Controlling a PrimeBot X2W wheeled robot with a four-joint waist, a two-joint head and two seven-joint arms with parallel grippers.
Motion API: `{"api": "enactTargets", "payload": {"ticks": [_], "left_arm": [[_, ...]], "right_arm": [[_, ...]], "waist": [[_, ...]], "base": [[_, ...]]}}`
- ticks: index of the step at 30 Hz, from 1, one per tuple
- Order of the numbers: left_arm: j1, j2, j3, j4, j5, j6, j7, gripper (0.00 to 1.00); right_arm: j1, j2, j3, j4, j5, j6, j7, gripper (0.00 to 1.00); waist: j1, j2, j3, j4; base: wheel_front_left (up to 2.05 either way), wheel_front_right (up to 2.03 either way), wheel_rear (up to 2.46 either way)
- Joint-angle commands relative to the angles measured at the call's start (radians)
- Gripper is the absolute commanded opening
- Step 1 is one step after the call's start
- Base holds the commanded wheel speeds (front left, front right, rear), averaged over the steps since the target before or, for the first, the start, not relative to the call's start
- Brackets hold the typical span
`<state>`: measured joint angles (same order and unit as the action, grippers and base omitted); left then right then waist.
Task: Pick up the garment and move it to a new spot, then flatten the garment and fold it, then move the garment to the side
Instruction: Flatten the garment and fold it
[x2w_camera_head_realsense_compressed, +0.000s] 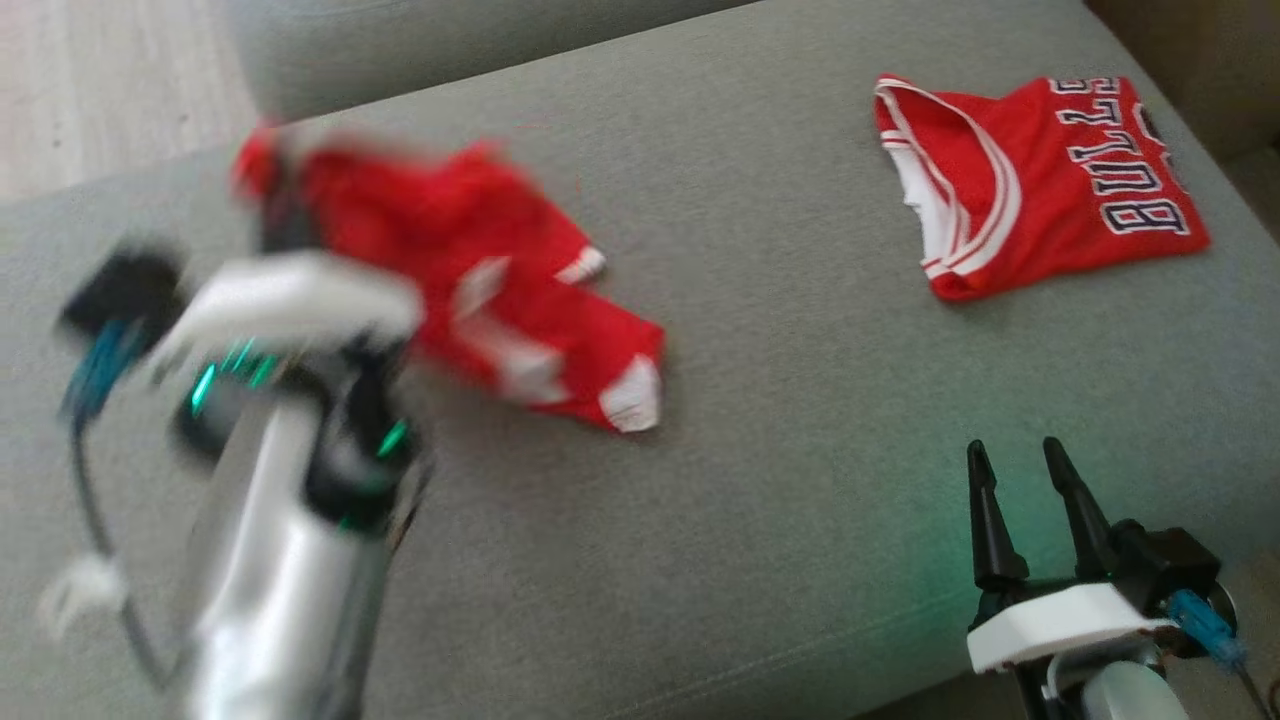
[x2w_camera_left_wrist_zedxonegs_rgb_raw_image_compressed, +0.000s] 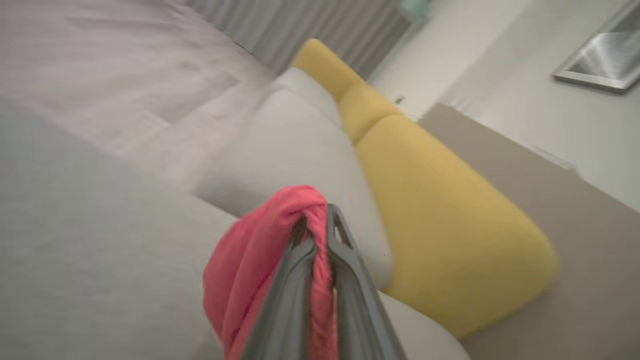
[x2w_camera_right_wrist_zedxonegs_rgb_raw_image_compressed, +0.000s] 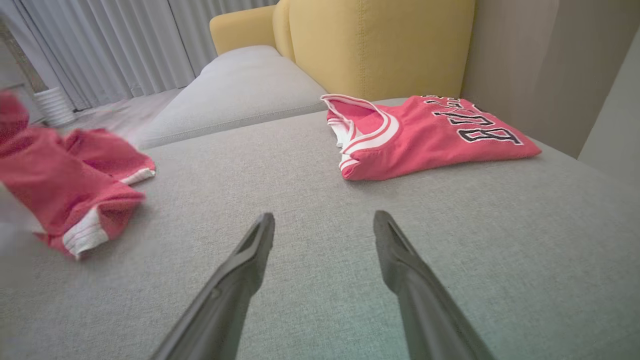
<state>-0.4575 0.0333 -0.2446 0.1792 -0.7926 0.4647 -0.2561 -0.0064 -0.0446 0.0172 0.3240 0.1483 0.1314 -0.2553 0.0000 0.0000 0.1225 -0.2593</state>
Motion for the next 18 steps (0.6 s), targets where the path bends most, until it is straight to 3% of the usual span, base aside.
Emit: {"api": "enactTargets", "payload": {"ticks": [1, 5, 9, 10, 12, 13, 18], "left_arm": [[-0.015, 0.018, 0.062, -0.029, 0.031, -0.011, -0.005, 0.0], [0.102, 0.017, 0.193, -0.022, 0.092, -0.027, -0.006, 0.0], [0.168, 0.017, 0.233, 0.01, 0.092, -0.032, -0.006, 0.0], [0.18, 0.017, 0.225, 0.027, 0.086, -0.035, -0.006, 0.07], [0.195, 0.017, 0.208, 0.048, 0.084, -0.045, -0.006, 0.75], [0.204, 0.017, 0.198, 0.056, 0.082, -0.053, -0.006, 1.0], [0.253, 0.017, 0.163, 0.042, 0.163, -0.075, -0.006, 1.0]], "right_arm": [[-0.007, -0.006, 0.021, -0.027, -0.007, -0.001, -0.006, 1.0], [-0.011, -0.006, 0.018, -0.027, -0.017, -0.001, -0.006, 1.0], [-0.019, -0.006, 0.018, -0.028, -0.031, -0.001, -0.006, 1.0], [-0.021, -0.006, 0.019, -0.027, -0.034, -0.001, -0.006, 1.0], [-0.024, -0.006, 0.022, -0.025, -0.039, -0.001, -0.006, 1.0], [-0.026, -0.006, 0.022, -0.024, -0.041, -0.001, -0.006, 1.0], [-0.022, -0.006, 0.02, -0.024, -0.045, -0.001, -0.006, 1.0]], "waist": [[0.0, 0.0, 0.006, 0.019], [0.0, 0.0, 0.013, 0.064], [0.0, 0.0, 0.017, 0.108], [0.0, 0.0, 0.017, 0.118], [0.0, 0.0, 0.017, 0.131], [0.0, 0.0, 0.016, 0.136], [0.0, 0.0, 0.01, 0.149]], "base": [[0.0, 0.0, 0.0], [0.0, 0.0, 0.0], [0.0, 0.0, 0.0], [0.0, 0.0, 0.0], [0.0, 0.0, 0.0], [0.0, 0.0, 0.0], [0.0, 0.0, 0.0]]}}
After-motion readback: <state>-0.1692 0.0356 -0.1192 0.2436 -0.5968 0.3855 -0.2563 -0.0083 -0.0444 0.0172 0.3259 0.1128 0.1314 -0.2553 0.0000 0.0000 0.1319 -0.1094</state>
